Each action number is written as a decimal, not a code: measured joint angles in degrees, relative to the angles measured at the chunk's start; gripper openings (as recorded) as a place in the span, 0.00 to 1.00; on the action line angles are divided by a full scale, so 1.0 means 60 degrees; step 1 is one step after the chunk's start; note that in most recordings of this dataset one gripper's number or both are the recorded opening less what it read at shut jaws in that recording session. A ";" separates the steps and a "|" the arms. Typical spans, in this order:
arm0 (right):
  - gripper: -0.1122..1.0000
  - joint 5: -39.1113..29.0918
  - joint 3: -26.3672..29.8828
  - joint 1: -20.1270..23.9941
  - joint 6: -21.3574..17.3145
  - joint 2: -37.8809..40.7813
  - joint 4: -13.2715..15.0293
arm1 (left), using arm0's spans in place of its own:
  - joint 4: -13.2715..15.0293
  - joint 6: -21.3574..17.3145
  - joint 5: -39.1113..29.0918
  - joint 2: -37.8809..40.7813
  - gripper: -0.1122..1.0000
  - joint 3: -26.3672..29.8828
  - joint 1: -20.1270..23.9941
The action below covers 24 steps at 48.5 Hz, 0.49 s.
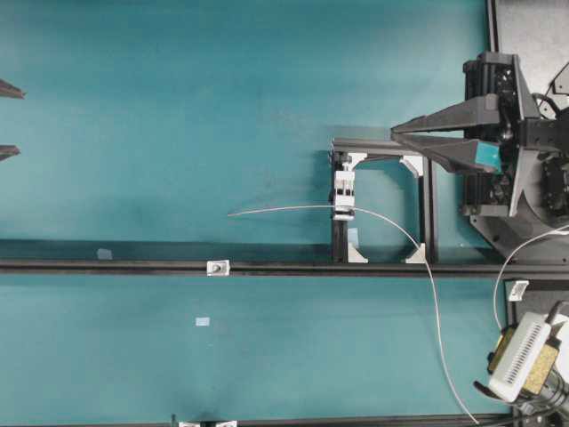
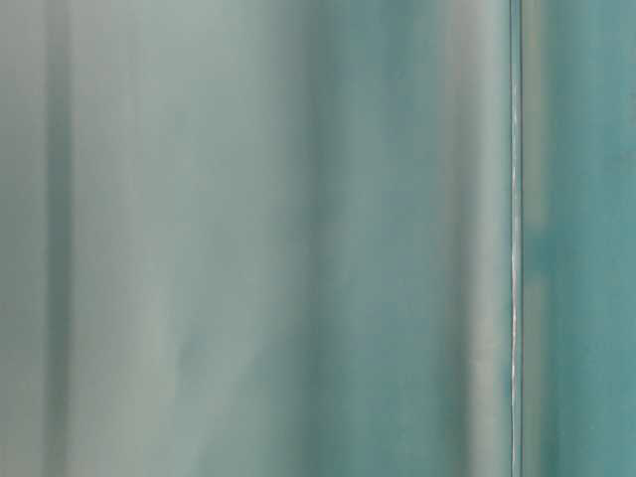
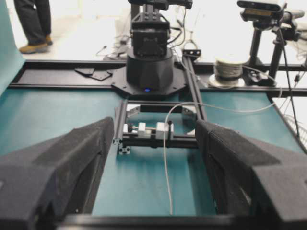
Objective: Insert the wire into the hole on the right side and pull it with the left arm.
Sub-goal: 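Lower the open right gripper toward the white wire on the table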
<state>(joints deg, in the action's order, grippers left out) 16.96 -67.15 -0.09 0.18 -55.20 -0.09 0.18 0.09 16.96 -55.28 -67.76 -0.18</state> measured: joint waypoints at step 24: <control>0.16 -0.0015 -0.0806 0.0059 -0.0806 0.0161 -0.0015 | 0.0234 0.0029 0.0015 -0.0015 0.32 -0.0996 0.0000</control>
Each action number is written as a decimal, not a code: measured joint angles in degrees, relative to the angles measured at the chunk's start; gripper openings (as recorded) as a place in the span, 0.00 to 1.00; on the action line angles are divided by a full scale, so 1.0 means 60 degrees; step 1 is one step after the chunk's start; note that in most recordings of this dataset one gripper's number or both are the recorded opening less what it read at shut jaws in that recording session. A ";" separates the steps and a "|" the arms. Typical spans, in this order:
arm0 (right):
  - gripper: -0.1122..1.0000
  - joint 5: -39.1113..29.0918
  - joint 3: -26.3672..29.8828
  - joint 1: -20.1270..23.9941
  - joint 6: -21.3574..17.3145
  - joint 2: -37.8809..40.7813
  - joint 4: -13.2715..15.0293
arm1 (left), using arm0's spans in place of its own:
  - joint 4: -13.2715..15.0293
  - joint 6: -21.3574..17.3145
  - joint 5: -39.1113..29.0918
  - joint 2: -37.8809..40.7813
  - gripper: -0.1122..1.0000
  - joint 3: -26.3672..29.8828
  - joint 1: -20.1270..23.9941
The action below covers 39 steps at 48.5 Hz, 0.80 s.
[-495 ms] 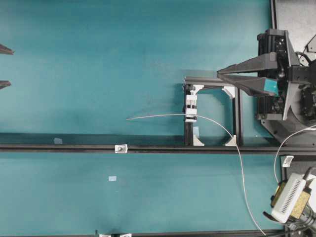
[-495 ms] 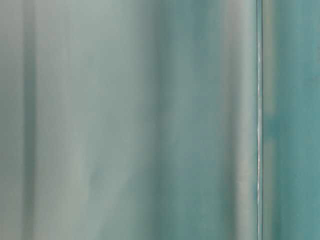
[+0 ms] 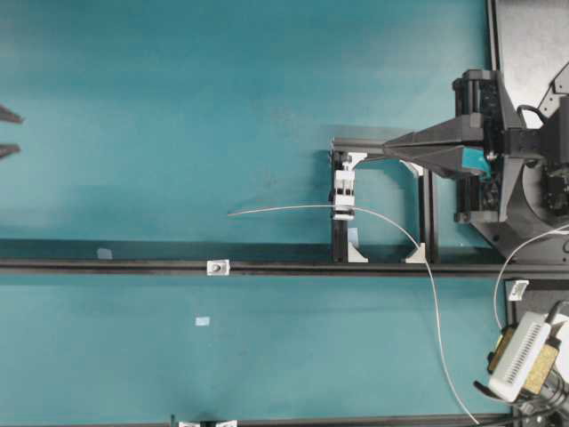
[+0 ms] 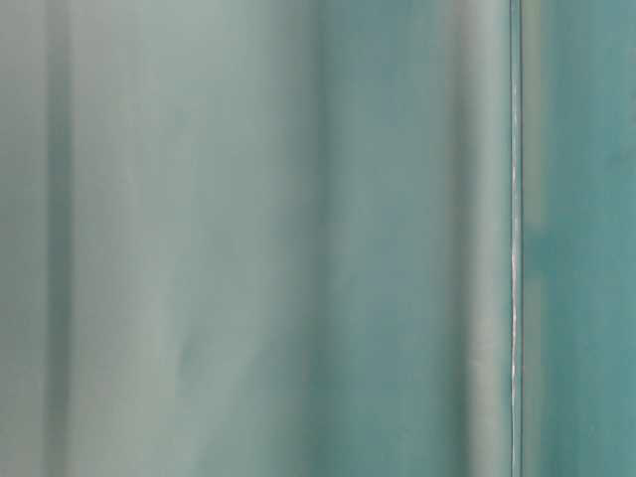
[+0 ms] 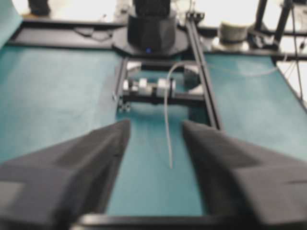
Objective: Insert the wire into the hole on the right side and pull it with the left arm.
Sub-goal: 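Lower the open right gripper toward the white wire on the table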
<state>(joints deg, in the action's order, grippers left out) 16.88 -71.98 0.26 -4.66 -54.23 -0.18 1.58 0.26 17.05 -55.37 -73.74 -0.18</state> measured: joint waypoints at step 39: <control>0.66 0.0000 0.0322 0.0000 -0.0146 0.2754 0.0015 | 0.0029 0.0000 0.0176 0.2505 0.76 0.0249 0.0029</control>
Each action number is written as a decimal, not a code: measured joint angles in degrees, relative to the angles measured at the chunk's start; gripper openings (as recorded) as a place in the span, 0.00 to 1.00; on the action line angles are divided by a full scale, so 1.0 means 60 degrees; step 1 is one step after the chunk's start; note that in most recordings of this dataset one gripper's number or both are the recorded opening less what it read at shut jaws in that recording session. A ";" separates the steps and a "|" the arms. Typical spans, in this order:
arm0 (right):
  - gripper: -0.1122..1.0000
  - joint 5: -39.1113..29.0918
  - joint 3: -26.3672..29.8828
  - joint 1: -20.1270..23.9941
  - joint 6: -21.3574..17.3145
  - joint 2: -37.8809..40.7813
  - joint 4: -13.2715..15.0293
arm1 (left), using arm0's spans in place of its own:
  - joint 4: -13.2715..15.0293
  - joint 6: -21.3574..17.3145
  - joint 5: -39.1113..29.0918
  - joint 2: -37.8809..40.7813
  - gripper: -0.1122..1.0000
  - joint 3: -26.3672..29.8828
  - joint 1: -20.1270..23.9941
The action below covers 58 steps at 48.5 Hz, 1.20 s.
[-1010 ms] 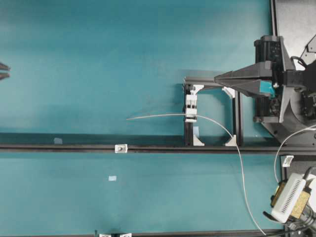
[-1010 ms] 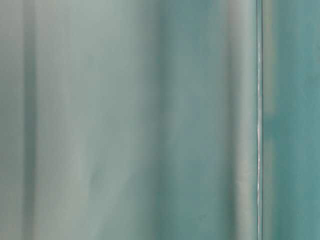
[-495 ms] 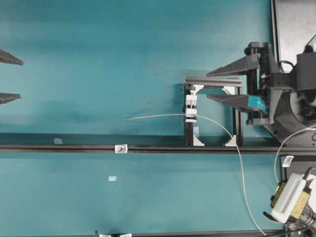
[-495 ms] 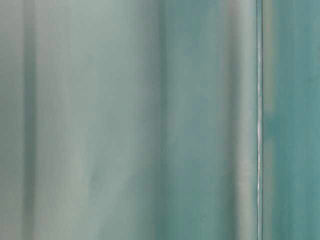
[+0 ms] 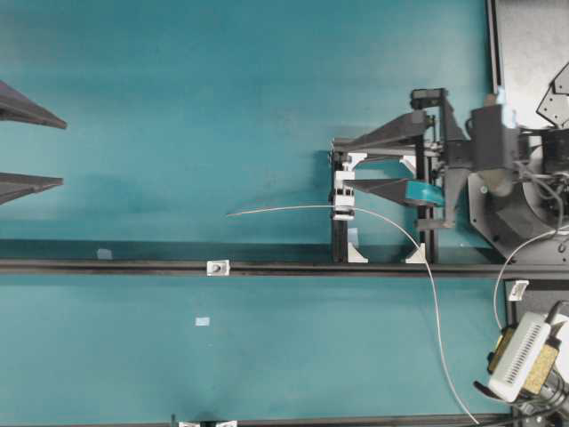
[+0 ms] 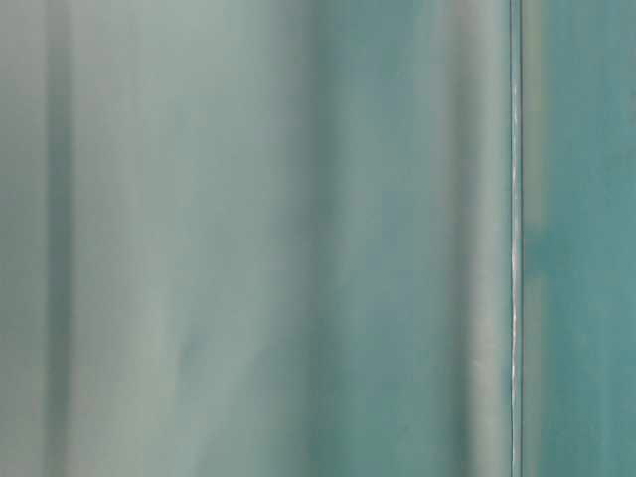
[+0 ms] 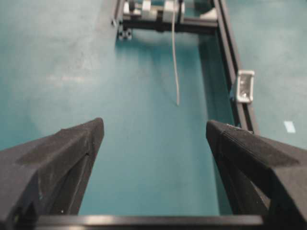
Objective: Insert the wire into the hole on the right side and pull it with the left arm.
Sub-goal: 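Lower the open right gripper toward the white wire on the table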
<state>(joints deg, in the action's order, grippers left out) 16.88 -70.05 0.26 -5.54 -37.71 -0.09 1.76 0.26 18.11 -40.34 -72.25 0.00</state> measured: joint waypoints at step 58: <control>0.66 -0.0937 0.2271 0.0059 -0.0029 0.5215 0.0000 | 0.0000 0.0000 0.0015 0.4189 0.76 0.1626 0.0308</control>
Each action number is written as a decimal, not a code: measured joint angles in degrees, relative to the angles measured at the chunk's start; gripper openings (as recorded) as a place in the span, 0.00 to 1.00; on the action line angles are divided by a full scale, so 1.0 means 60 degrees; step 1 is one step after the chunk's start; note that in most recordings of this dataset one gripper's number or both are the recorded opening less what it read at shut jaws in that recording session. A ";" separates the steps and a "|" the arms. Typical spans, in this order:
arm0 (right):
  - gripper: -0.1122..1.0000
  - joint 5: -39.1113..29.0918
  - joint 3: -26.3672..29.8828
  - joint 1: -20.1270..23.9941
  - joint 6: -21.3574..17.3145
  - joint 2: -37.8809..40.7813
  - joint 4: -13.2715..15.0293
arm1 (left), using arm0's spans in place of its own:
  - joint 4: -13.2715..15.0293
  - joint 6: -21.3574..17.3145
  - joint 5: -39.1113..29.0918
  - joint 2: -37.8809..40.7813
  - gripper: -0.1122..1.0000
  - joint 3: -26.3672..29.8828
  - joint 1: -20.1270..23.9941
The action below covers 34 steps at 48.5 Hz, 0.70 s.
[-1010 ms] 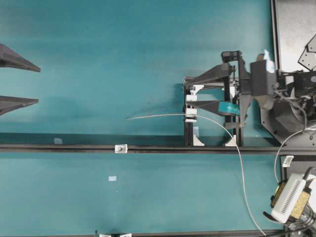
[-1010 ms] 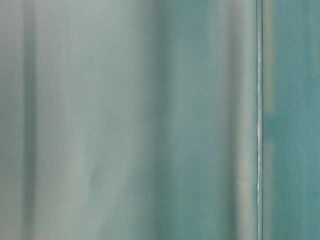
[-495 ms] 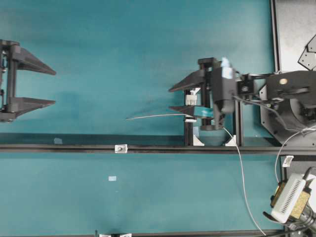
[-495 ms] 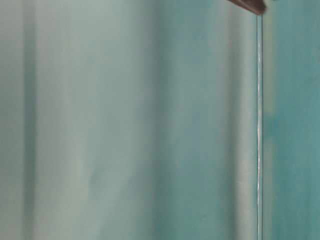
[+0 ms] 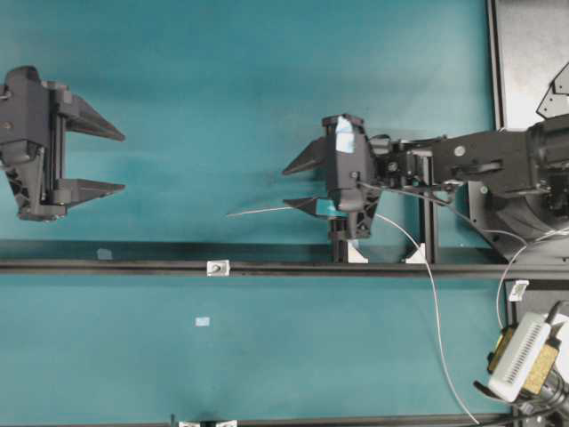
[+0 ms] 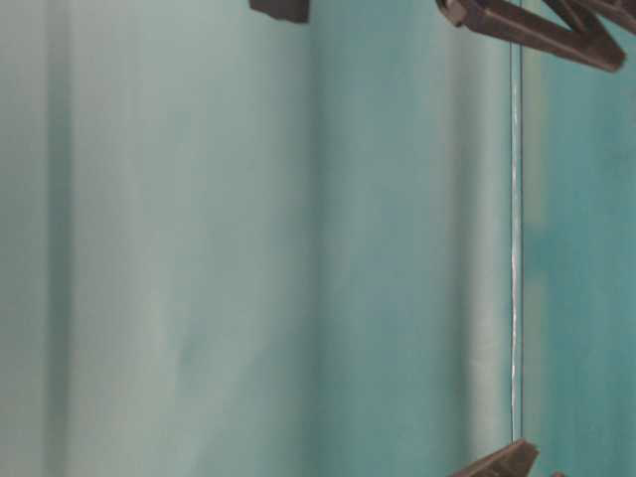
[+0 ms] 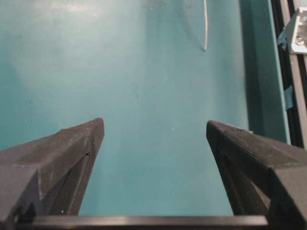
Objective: Insert the wire into the hole on the right side and pull it with the left arm.
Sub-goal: 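Lower the open right gripper toward the white wire on the table, then close the right gripper on the white wire near its tip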
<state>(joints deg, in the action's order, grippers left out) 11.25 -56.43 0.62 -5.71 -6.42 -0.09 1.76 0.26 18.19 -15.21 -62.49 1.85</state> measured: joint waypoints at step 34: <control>0.66 0.0103 0.0981 0.0366 0.0000 0.1377 0.0000 | 0.0000 0.0000 0.0000 0.0513 0.76 0.0176 0.0015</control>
<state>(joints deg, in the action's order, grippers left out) 11.87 -50.54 2.81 -5.71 1.85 -0.09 1.76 0.26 18.19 -12.13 -61.44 1.93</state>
